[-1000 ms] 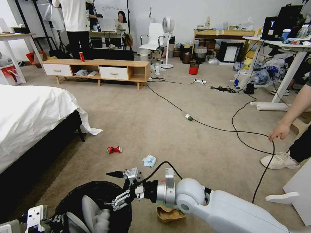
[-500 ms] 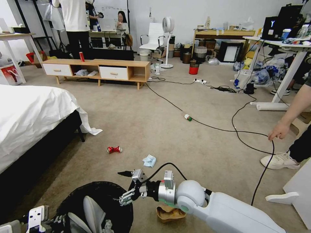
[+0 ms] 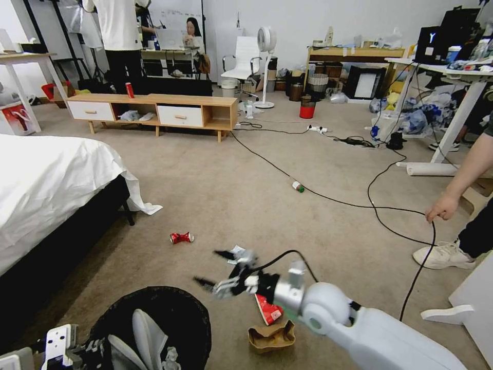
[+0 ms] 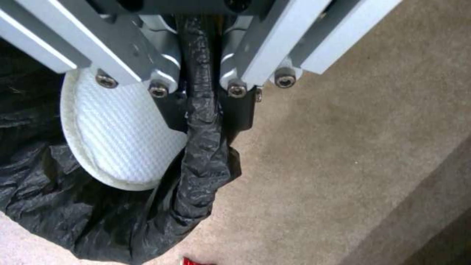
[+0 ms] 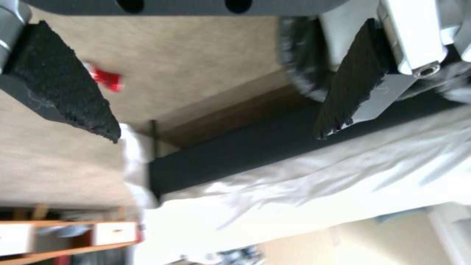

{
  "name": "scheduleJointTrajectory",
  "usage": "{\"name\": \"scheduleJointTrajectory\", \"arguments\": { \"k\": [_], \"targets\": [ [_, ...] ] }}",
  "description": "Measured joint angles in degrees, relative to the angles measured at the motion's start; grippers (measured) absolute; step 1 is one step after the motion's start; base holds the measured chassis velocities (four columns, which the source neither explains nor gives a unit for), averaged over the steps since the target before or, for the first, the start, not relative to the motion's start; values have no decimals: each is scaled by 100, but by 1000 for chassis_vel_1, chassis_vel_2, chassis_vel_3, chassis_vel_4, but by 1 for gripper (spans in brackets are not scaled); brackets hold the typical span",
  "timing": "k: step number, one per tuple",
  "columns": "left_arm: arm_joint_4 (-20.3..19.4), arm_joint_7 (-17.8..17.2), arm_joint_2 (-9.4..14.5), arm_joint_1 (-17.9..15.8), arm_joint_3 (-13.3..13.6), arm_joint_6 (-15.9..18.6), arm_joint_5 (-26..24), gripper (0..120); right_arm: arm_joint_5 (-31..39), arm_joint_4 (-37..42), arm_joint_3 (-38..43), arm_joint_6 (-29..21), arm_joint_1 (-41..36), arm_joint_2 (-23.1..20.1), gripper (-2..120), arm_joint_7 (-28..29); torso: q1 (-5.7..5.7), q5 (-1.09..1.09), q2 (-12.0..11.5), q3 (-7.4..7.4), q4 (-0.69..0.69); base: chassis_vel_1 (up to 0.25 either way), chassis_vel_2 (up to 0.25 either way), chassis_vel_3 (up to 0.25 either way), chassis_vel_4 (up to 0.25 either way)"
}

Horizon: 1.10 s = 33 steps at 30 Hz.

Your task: Pick up the trash bin and place the garbage on the floor into it.

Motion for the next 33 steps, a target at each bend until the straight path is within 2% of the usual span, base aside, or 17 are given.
{"name": "scheduleJointTrajectory", "arguments": {
  "k": [3, 9, 14, 16, 25, 33],
  "targets": [
    [-1, 11, 51, -26, -3, 0, -1, 4, -17, 1, 495, -79, -375, -65, 100, 270, 0, 0, 0, 0, 1, 0, 0, 0, 0],
    [0, 20, 103, -36, -32, 0, -34, 4, -333, -135, 952, -67, -917, -66, 100, 687, 0, 0, 0, 0, 1, 0, 0, 0, 0],
    [-1, 21, 134, -33, -47, 0, -49, 4, -650, -328, 1161, -119, -1212, -105, 100, 748, 0, 0, 0, 0, 0, 0, 0, 0, 0],
    [0, 21, 135, -22, -51, 0, -52, 4, -776, -438, 1290, -322, -1320, -114, 100, 674, 0, -1, 0, 0, 0, 0, 0, 0, 0],
    [0, 29, 128, -8, -50, 0, -37, 4, -1260, -877, 1240, -873, -1311, 39, 100, 498, 0, -1, 0, 0, 1, 0, 0, 0, 0],
    [0, 30, 88, -8, -63, 0, -18, 4, -1212, -1203, 1104, -1209, -1348, 187, 100, 708, 0, -1, 0, 0, 1, 0, 0, 0, 0]
  ]
}}
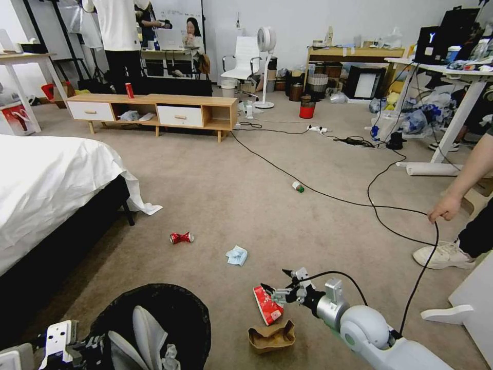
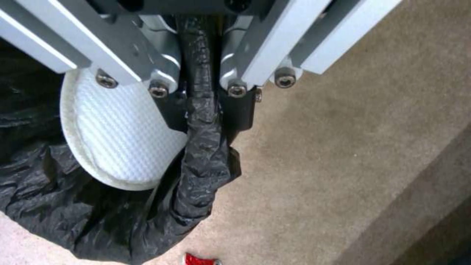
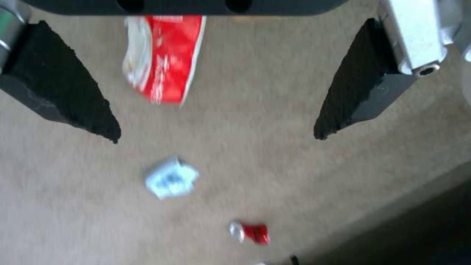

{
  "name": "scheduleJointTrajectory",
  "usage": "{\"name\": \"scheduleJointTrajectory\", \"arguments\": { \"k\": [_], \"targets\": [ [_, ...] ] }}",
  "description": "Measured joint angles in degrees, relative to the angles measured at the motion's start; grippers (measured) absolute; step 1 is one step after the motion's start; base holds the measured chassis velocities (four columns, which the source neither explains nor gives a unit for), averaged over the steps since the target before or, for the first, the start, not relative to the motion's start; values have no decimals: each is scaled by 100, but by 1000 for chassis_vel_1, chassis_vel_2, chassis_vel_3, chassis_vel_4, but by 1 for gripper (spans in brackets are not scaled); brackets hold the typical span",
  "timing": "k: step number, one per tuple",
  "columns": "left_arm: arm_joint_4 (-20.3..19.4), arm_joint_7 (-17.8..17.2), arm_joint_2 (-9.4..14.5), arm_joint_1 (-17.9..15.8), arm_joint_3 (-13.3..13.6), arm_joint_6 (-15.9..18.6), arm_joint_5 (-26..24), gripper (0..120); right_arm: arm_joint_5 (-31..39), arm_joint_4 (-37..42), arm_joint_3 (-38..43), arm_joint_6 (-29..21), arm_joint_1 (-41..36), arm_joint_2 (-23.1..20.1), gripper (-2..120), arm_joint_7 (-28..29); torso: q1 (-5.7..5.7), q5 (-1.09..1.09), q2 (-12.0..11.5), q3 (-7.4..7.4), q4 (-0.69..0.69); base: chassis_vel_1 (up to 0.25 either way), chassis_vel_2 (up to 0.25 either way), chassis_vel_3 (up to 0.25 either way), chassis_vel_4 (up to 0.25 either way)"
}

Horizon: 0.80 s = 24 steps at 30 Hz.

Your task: Pick up the trash bin and place the garbage on the floor into it.

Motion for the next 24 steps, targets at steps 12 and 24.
{"name": "scheduleJointTrajectory", "arguments": {
  "k": [12, 24],
  "targets": [
    [0, 0, -22, 3, 9, 0, 14, 4, 250, -605, -169, -368, -49, 298, 100, 448, 0, -1, 0, 0, 0, 0, 0, 0, 0],
    [0, 7, -14, 2, 4, 0, 16, 4, -32, -1500, -71, -491, -169, 668, 100, 449, 0, 0, 0, 0, 0, 0, 0, 0, 0]
  ]
}}
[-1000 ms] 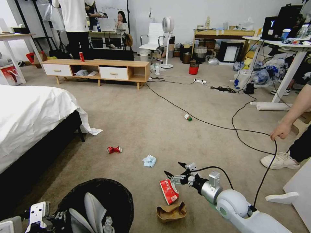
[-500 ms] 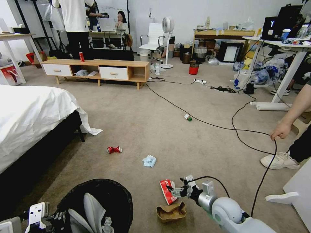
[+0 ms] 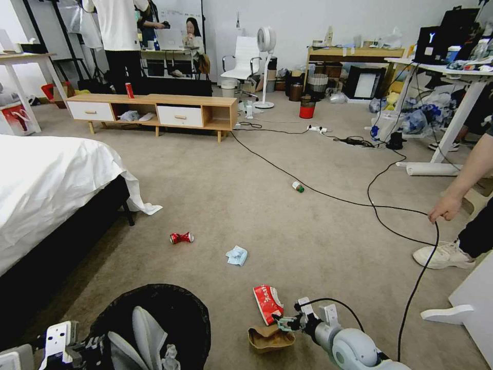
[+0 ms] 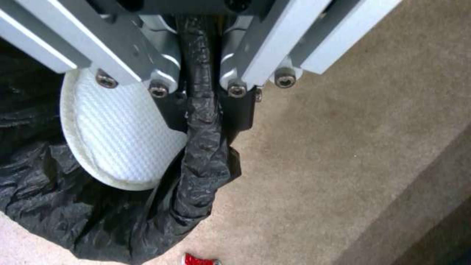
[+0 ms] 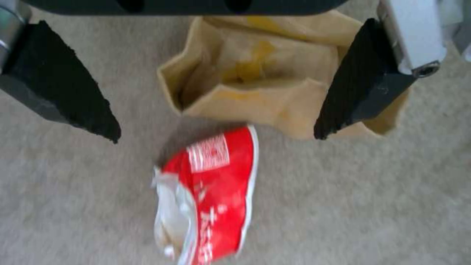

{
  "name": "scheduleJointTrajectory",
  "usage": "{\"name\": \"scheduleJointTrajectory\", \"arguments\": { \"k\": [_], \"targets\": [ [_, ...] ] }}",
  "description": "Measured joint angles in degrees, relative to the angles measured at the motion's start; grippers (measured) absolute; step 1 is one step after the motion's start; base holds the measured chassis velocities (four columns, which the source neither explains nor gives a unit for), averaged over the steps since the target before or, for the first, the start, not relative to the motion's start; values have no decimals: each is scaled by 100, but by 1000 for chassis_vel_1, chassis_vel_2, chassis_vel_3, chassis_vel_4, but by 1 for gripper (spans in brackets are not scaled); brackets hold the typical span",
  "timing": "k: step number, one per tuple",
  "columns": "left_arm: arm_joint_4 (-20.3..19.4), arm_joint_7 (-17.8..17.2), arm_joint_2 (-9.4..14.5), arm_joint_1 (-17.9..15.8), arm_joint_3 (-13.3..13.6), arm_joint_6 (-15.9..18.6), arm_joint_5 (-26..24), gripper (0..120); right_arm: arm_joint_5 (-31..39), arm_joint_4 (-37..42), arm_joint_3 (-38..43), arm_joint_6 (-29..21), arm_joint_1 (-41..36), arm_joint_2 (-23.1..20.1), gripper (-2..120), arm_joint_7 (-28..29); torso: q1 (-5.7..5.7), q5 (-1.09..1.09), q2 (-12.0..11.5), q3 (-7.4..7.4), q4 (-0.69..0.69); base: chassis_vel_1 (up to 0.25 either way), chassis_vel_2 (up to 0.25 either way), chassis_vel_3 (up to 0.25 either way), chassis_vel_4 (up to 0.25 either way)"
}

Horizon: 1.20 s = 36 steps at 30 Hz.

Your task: Pick up the trash bin and place the garbage on the floor into it.

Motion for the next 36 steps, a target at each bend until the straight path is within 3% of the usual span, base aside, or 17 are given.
{"name": "scheduleJointTrajectory", "arguments": {
  "k": [19, 36],
  "targets": [
    [0, 17, 28, 38, -49, 0, -7, 4, -61, -881, -72, -322, 241, 641, 100, 89, 0, 0, 0, 0, 1, 0, 0, 0, 0],
    [0, 17, 20, 12, -7, 0, 0, 4, -163, -1125, 79, -528, 216, 693, 100, 310, 0, 0, 0, 0, 0, 0, 0, 0, 0]
  ]
}}
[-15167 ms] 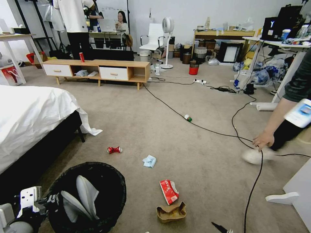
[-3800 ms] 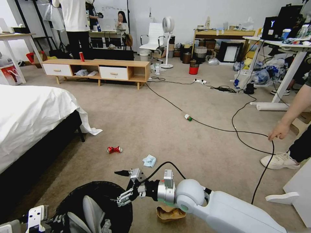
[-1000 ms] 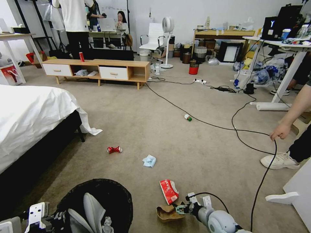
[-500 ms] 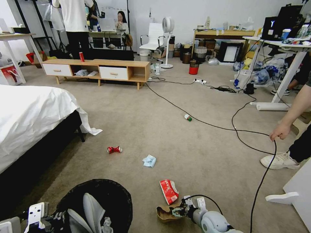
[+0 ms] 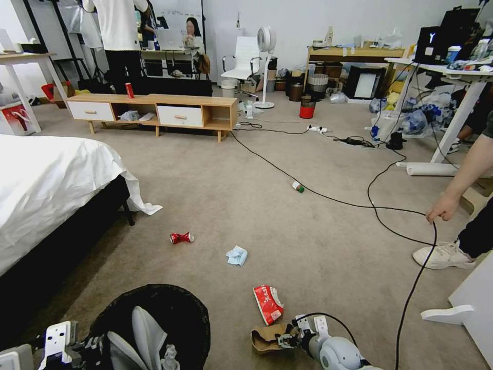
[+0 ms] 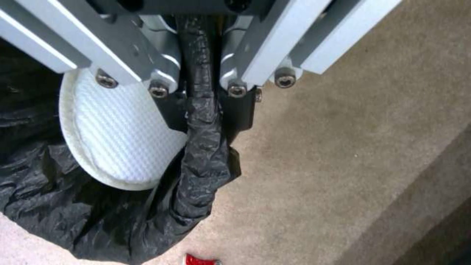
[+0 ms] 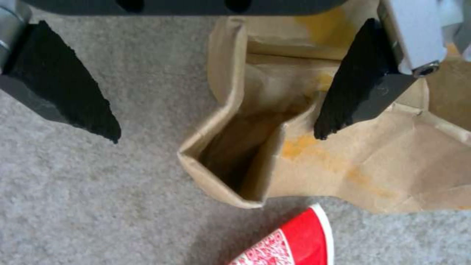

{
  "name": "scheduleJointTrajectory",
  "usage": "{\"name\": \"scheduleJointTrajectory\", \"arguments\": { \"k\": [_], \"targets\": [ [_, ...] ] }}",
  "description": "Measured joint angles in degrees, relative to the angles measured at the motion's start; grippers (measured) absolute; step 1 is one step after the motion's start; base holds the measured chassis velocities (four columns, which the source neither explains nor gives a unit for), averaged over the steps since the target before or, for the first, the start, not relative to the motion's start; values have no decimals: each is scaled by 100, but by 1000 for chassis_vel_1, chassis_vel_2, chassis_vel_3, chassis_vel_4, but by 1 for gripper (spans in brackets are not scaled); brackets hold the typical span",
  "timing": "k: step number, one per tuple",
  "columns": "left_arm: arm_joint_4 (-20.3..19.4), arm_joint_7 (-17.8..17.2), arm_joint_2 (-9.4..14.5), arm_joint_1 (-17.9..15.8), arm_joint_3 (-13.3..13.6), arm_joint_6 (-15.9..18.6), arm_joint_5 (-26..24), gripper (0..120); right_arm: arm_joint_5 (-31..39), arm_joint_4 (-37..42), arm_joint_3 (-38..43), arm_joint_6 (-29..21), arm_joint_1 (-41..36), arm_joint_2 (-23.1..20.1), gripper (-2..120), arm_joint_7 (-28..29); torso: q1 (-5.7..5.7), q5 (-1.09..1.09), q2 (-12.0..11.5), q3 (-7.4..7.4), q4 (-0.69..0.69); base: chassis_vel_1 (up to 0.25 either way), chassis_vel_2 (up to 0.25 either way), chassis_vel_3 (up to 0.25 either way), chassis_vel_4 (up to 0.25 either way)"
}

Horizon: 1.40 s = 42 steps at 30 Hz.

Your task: Pick up the trash bin and place the garbage on the floor into it.

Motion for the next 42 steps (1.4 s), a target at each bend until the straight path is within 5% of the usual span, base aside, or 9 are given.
{"name": "scheduleJointTrajectory", "arguments": {
  "k": [6, 28, 42],
  "targets": [
    [0, 0, 8, -7, -5, 0, 2, 4, -5, -53, 30, 13, 3, 31, 92, -22, 0, 0, 0, 0, 0, 0, 0, 0, 0],
    [0, -2, 12, -25, -8, 0, 0, 4, -120, -92, 112, 117, 70, 110, 4, -72, 0, 0, 0, 0, 0, 0, 0, 0, 0],
    [0, 4, 67, -40, 1, 0, 9, 4, -255, 247, 392, 286, 51, -132, 0, -146, 0, 2, 0, 0, 0, 0, 0, 0, 0]
  ]
}}
